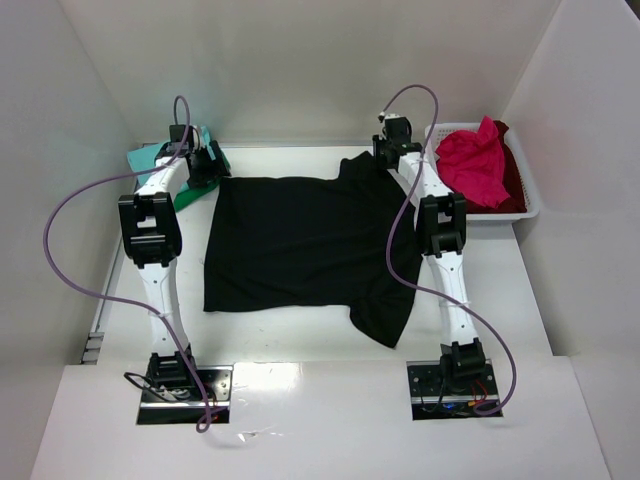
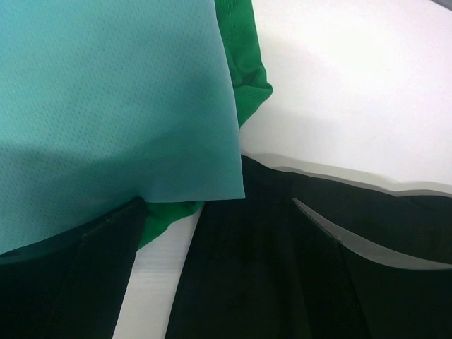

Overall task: Fold and stack the t-shirts
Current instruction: Grap the side of the flattened tshirt furthest away from the robot with both arms

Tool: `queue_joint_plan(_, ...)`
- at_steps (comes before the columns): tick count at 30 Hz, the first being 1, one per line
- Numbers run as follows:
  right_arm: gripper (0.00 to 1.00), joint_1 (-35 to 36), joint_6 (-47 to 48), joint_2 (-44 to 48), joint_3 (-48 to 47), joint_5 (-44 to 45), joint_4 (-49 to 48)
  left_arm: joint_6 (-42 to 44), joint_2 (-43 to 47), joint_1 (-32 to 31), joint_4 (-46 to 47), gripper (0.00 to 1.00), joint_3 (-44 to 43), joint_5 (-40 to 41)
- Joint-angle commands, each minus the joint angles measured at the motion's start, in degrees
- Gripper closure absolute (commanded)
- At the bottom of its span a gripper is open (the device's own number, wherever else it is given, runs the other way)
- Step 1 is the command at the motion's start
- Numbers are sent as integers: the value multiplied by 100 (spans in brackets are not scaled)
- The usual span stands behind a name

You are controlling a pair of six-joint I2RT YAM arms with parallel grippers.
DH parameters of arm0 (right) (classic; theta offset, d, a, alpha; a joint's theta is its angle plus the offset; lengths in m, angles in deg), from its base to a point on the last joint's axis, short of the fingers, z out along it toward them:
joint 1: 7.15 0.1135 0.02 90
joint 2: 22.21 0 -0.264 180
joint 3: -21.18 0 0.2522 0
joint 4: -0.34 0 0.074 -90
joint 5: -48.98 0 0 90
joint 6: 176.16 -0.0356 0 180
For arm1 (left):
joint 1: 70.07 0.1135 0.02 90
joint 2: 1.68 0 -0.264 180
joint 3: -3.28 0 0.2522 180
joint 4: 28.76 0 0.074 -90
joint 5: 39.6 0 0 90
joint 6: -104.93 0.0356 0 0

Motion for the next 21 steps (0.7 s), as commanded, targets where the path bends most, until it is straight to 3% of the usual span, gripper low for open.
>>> queue_joint_plan(1, 65, 177, 99, -111, -222, 73, 138, 152, -110, 5, -75, 11, -261, -127)
queue_joint_plan(7, 87, 177, 99, -111, -222, 178, 191, 152, -215, 5, -198, 11, -261, -127)
queue_joint_plan(13, 100, 177, -85, -59, -170, 109, 191, 152, -330, 5, -198, 13, -420, -294)
queue_joint_plan(21, 100, 177, -147, -6, -170, 56, 243, 152, -611, -267, -338, 16, -876, -434)
